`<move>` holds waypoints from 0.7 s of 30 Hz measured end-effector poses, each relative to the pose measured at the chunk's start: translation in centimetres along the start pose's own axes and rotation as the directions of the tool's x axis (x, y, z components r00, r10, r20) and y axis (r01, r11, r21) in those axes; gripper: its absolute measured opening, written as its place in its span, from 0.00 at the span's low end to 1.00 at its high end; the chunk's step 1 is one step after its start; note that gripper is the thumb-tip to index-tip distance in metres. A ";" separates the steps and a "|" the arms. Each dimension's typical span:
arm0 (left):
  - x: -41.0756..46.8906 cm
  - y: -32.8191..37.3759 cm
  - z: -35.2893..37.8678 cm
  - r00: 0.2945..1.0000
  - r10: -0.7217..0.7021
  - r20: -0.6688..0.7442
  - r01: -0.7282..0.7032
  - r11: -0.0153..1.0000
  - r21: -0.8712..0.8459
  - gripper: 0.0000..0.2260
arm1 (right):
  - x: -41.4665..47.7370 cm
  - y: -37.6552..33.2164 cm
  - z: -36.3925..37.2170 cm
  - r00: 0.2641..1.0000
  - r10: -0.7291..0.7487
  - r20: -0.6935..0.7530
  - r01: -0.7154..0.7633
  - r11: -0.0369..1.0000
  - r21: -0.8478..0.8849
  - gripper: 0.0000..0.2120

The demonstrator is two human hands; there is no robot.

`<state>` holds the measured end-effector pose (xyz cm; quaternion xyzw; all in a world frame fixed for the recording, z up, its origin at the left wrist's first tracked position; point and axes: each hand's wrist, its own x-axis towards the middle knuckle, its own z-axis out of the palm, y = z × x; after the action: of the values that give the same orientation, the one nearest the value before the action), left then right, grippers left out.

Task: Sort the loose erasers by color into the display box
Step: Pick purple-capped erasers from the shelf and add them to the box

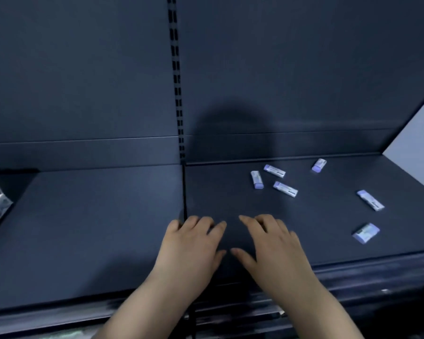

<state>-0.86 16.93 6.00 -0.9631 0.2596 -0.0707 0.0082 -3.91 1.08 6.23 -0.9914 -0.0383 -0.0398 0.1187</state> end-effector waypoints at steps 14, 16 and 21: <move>11.2 14.3 3.0 0.985 -0.014 -0.171 0.005 0.999 -0.053 0.27 | 3.8 18.6 -5.0 0.995 -0.045 0.092 0.052 0.996 -0.075 0.30; 12.0 16.0 3.6 0.987 -0.022 -0.159 0.012 0.998 -0.062 0.26 | 4.0 20.7 -5.3 0.991 -0.046 0.126 0.057 0.995 -0.081 0.30; 13.7 19.1 4.7 0.990 -0.007 -0.139 -0.002 0.998 -0.069 0.25 | 4.1 24.2 -5.2 0.984 -0.053 0.169 0.067 0.995 -0.078 0.29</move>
<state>1.97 -6.52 2.11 -0.9559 0.2606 -0.1285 -0.0434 1.89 -23.37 6.04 -0.9937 -0.0764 0.0381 0.0723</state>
